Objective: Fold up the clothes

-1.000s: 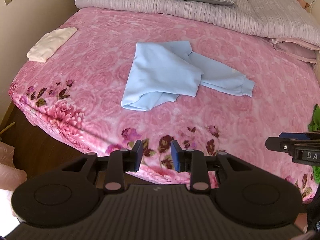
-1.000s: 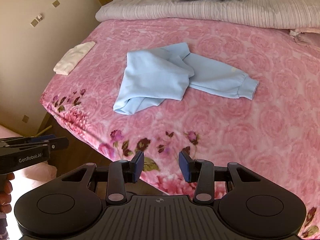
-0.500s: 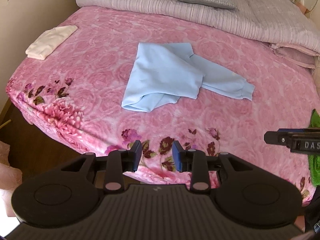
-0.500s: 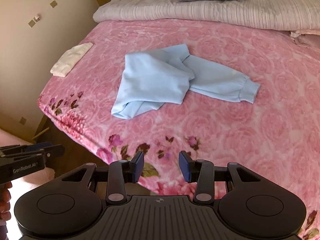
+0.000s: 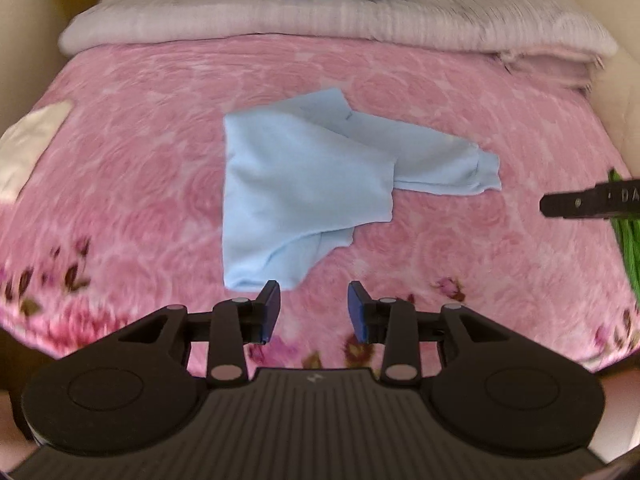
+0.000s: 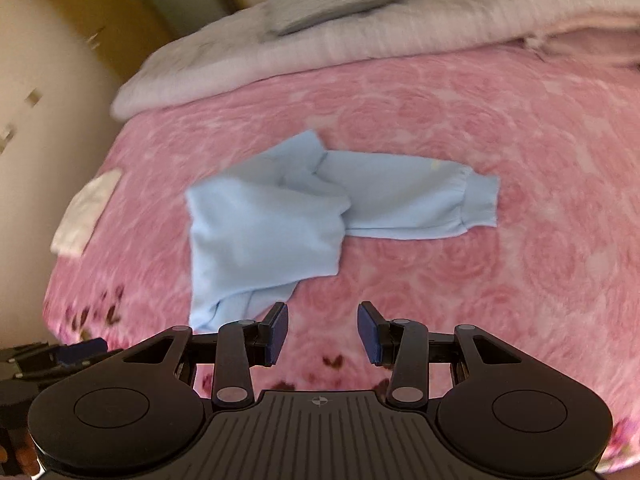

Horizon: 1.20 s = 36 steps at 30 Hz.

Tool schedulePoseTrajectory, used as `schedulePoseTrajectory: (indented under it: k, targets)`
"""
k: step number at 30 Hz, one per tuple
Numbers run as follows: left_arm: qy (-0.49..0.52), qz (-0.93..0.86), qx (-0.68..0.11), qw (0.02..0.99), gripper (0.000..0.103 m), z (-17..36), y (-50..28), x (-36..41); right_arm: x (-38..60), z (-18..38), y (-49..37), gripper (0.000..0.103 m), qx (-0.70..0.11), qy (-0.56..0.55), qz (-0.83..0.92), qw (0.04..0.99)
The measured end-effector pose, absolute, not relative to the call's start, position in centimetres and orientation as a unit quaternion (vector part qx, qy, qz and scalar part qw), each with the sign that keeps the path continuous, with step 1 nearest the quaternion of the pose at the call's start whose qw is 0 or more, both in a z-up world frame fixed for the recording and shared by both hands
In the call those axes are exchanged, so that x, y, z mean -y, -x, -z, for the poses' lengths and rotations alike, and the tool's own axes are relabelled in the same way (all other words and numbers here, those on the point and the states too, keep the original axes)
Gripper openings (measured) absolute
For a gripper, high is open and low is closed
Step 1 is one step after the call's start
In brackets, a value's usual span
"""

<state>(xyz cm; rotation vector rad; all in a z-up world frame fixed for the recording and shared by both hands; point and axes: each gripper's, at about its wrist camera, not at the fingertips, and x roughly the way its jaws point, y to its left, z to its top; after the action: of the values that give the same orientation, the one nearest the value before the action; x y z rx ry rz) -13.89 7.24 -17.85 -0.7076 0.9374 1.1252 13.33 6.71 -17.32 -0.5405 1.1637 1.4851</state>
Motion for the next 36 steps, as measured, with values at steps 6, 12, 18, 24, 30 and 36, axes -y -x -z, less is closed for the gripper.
schedulePoseTrajectory:
  k: [6,12,18,24,30,36]
  targets:
    - [0.278,-0.441,-0.456,0.721,0.040,22.6,13.2,-10.9,-7.8,21.0,-13.6,0.042,-0.523,0.219,-0.573,0.591]
    - [0.243,-0.400,-0.488,0.737,0.040,27.7,10.7,-12.0,-8.1,25.4,-14.2,0.043,-0.546,0.237,-0.536,0.598]
    - [0.190,-0.383,-0.505,0.750,0.040,31.9,6.9,-13.1,-9.4,30.0,-16.2,0.042,-0.553,0.251,-0.529,0.592]
    - [0.109,-0.395,-0.522,0.748,0.040,35.5,2.5,-14.4,-11.4,33.2,-18.7,0.042,-0.567,0.253,-0.528,0.578]
    - [-0.045,-0.406,-0.584,0.701,0.044,40.8,-1.1,-14.4,-12.8,35.4,-20.5,0.042,-0.570,0.269,-0.528,0.570]
    - [-0.061,-0.424,-0.566,0.704,0.009,41.1,-0.1,-15.0,-13.6,37.0,-21.7,0.042,-0.571,0.285,-0.522,0.566]
